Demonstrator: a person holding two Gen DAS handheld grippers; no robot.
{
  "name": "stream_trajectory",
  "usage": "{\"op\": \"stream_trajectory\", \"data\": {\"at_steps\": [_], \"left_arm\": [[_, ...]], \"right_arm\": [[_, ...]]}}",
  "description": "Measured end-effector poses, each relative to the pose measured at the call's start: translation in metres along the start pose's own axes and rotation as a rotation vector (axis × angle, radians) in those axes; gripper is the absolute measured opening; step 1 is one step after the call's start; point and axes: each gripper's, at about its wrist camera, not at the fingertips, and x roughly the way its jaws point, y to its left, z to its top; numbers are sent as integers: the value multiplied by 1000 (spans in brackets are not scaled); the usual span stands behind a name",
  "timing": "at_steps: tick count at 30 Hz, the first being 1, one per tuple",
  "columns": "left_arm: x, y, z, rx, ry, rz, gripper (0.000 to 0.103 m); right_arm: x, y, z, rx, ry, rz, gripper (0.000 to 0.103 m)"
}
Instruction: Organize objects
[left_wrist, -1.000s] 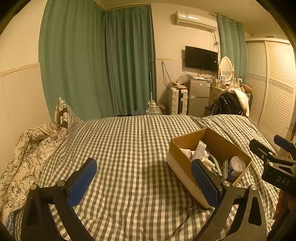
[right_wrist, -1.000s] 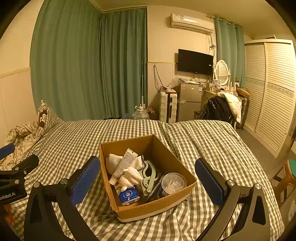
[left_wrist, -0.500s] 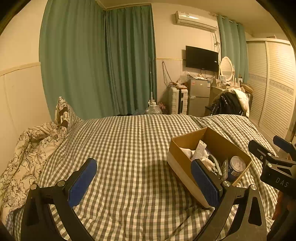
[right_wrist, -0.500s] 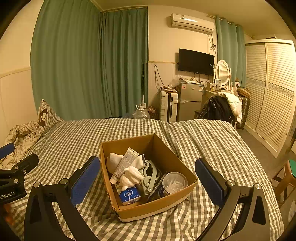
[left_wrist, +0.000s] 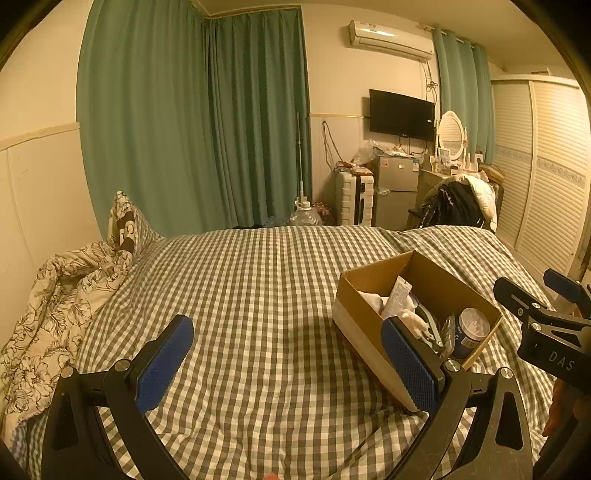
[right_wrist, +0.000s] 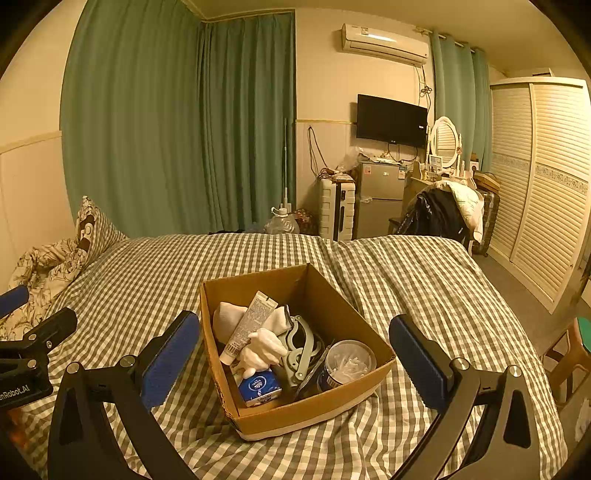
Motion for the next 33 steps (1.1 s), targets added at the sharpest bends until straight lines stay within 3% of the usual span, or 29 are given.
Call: {"op": "stream_trajectory", "data": {"at_steps": [5, 12, 33], "left_arm": [[1, 1, 0, -30, 11, -29, 103], [3, -1, -2, -6, 24, 15, 103], [0, -1, -1, -10, 11, 14, 103]], "right_arm": [[1, -1, 0, 0, 4, 1, 103], [2, 0, 0, -4, 15, 1, 103], [3, 0, 0, -5, 18, 0, 103]]}}
